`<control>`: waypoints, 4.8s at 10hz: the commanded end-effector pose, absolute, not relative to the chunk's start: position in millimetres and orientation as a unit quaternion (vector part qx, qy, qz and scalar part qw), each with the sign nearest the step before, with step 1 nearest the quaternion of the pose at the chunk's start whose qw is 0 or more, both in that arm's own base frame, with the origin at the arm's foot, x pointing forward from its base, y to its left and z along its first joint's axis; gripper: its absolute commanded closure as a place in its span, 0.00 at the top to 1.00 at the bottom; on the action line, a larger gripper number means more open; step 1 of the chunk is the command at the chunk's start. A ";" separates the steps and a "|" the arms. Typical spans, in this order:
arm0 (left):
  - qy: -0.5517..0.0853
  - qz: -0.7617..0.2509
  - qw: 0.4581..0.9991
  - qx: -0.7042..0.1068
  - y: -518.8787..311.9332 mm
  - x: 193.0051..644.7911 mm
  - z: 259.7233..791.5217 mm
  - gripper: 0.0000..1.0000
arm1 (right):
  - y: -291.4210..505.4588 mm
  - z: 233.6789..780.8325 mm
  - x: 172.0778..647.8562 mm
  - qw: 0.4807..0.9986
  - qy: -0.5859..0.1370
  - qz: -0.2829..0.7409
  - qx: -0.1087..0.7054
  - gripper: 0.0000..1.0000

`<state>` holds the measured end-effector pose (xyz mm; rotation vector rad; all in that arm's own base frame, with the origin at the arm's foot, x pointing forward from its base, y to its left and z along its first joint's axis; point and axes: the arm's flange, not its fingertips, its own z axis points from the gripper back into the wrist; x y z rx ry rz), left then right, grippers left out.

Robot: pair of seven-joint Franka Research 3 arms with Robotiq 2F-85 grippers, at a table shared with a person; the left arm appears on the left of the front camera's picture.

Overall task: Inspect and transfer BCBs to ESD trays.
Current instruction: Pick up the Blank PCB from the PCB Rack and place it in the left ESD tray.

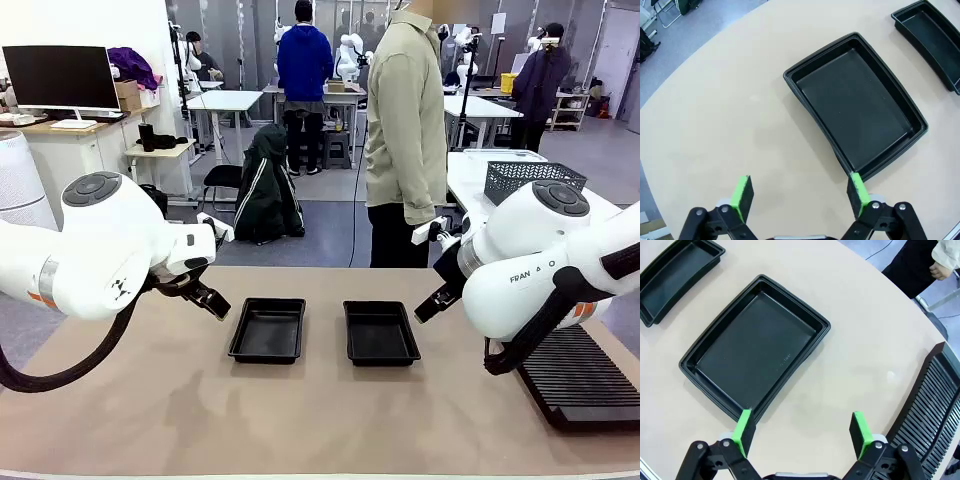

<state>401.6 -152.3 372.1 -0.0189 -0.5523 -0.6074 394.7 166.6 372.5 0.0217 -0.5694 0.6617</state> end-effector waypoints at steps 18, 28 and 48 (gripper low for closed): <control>-0.264 -0.272 0.861 -0.339 -61.6 381.8 557.5 1.00 | 89.4 536.6 345.7 0.905 -0.259 0.254 0.224 1.00; -0.084 -0.173 0.771 -0.607 -0.6 389.7 517.9 1.00 | 8.2 515.0 384.8 0.792 -0.064 0.100 0.599 1.00; -0.069 -0.115 0.685 -0.716 33.8 396.8 484.6 1.00 | -36.6 480.6 399.8 0.728 -0.066 0.059 0.680 1.00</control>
